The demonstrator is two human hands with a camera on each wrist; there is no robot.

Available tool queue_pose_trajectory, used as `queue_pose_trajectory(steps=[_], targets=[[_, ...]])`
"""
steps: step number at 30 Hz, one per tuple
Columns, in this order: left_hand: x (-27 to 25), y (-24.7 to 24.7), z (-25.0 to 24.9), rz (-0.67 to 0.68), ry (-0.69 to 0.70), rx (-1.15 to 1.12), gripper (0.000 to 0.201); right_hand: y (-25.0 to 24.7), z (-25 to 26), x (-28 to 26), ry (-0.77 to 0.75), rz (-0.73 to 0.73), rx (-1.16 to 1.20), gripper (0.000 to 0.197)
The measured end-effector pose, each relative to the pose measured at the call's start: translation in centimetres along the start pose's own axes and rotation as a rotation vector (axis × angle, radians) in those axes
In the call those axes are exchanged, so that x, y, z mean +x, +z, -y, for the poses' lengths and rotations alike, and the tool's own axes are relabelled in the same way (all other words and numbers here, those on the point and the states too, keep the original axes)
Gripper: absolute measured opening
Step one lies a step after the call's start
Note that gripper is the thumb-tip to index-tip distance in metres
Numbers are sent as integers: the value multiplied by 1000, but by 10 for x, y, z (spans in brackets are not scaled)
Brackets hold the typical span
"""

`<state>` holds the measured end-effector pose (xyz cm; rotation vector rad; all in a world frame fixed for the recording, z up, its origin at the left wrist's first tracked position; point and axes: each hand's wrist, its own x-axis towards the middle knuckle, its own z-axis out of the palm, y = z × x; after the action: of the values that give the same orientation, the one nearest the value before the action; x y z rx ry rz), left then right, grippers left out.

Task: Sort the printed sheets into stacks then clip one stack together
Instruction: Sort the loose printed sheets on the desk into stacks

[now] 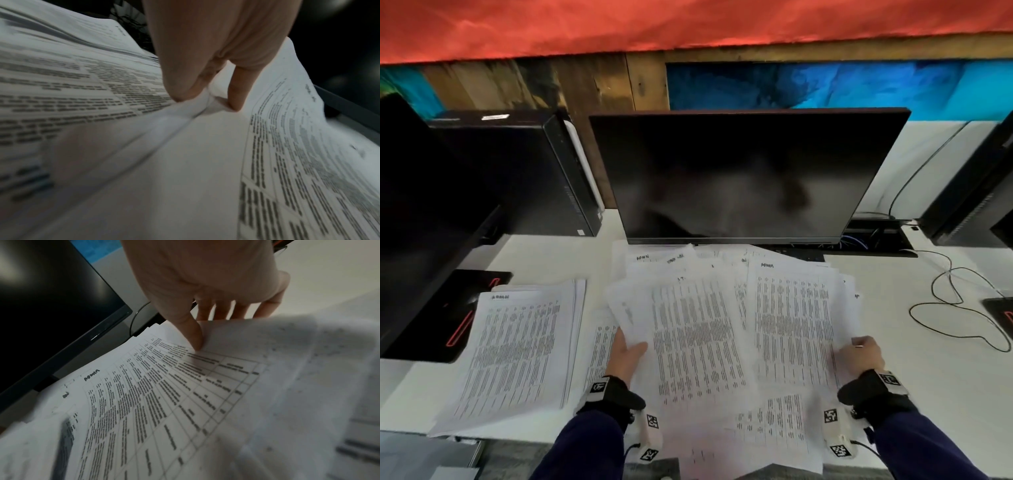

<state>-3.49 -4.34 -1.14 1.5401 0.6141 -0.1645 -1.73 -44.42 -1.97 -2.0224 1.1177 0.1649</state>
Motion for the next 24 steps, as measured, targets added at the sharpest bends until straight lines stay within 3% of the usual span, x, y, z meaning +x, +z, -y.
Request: queue_pose_trajectory(steps=[4, 9, 12, 15, 19, 24], targets=[[14, -18, 9, 9, -23, -177, 62, -7, -9, 0, -26, -88, 143, 37], [14, 0, 3, 89, -33, -248, 62, -4, -20, 3, -41, -153, 372, 38], [14, 20, 4, 112, -35, -192, 60, 0, -36, 21, -35, -155, 398, 36], [16, 31, 12, 127, -46, -39, 64, -29, -2, -24, -59, -297, 360, 38], [10, 37, 17, 63, -34, 165, 60, -64, 19, -37, -293, -537, 427, 33], [7, 41, 7, 25, -83, 271, 65, -98, 56, -44, -572, -559, 678, 37]])
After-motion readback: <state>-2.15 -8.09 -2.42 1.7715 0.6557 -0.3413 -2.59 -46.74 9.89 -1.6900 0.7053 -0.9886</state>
